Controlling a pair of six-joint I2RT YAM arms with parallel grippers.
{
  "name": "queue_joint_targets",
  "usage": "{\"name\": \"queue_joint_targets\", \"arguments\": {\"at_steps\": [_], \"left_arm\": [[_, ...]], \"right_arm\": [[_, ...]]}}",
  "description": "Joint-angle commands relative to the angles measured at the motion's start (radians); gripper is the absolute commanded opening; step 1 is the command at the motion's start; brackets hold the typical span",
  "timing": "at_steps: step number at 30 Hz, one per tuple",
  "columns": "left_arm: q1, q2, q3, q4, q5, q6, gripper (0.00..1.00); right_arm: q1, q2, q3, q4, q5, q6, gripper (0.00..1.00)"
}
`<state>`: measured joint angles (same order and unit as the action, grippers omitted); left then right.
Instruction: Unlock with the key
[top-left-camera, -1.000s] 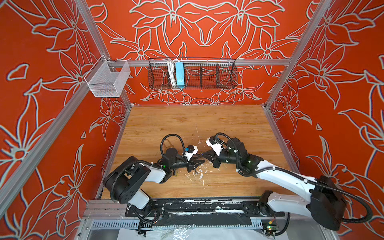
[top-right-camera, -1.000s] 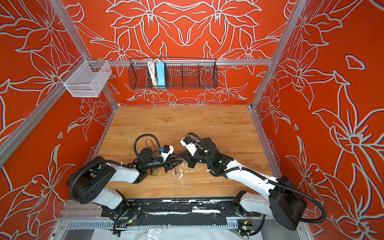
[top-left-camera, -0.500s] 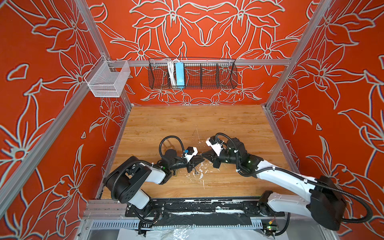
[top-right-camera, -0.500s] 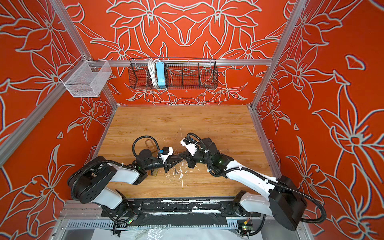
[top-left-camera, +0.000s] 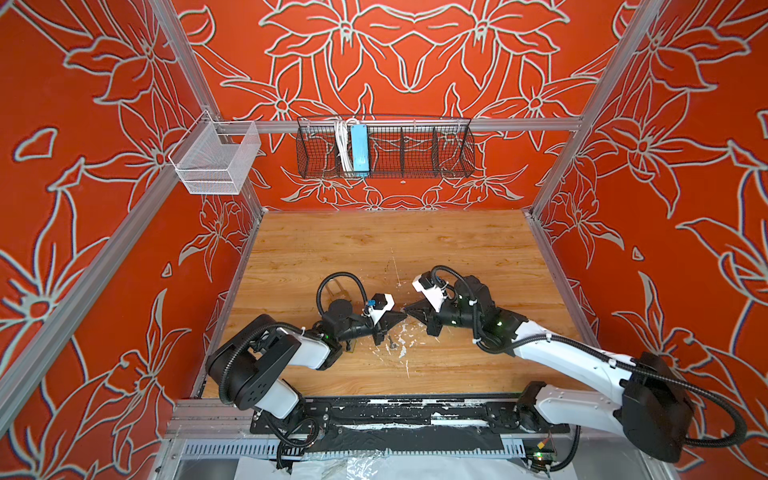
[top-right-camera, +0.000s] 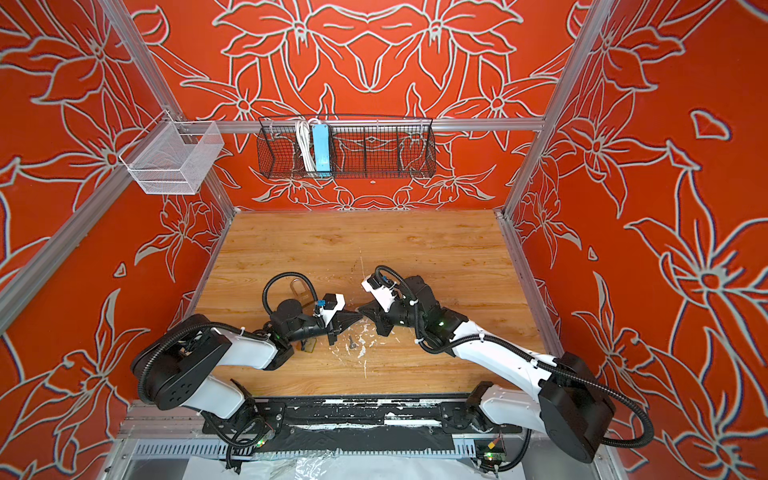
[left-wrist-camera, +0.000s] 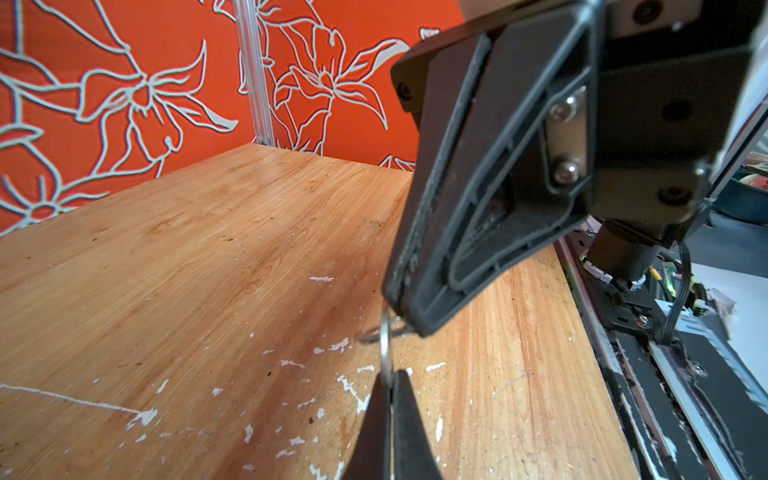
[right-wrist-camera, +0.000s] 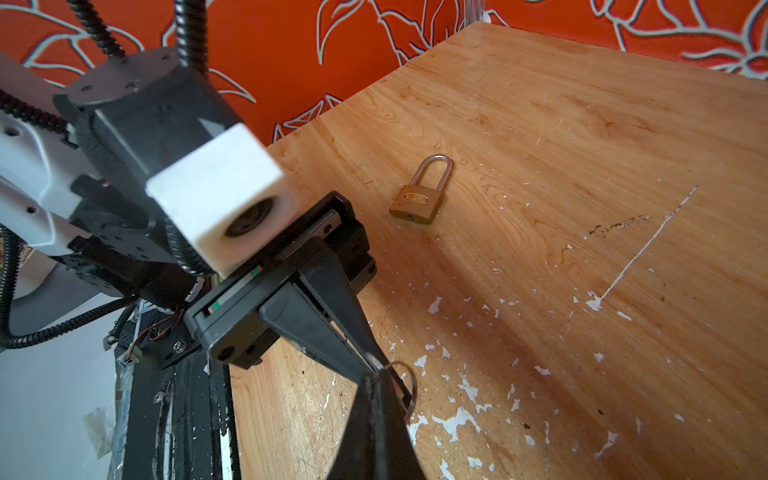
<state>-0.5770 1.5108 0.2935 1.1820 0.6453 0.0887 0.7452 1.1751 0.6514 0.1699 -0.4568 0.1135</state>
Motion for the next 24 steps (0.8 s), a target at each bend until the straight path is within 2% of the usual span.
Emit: {"name": "queue_joint_targets", "arguments": {"at_steps": [1,3,13,24], "left_arm": [[-0.011,-0.045,0.029,-0.088,-0.014,0.032,0.00],[-0.014,-0.063,0.043,-0.148,-0.041,0.038,0.00],[-0.023,-0.109,0.033,-0.201,-0.107,0.072,0.00],[-0.050,-0.161,0.031,-0.271,-0.224,0.121,0.00]], "right_arm": [[-0.013,-0.021,-0.022,0.015,0.036,-0.012,0.00],[-0.015,-0.026,-0.025,0.016,0.041,-0.012,0.00],[-0.026,-0.034,-0.029,0.003,0.116,-0.002,0.00],[-0.032,-0.011,-0.017,-0.015,0.127,0.002,0.00]]}}
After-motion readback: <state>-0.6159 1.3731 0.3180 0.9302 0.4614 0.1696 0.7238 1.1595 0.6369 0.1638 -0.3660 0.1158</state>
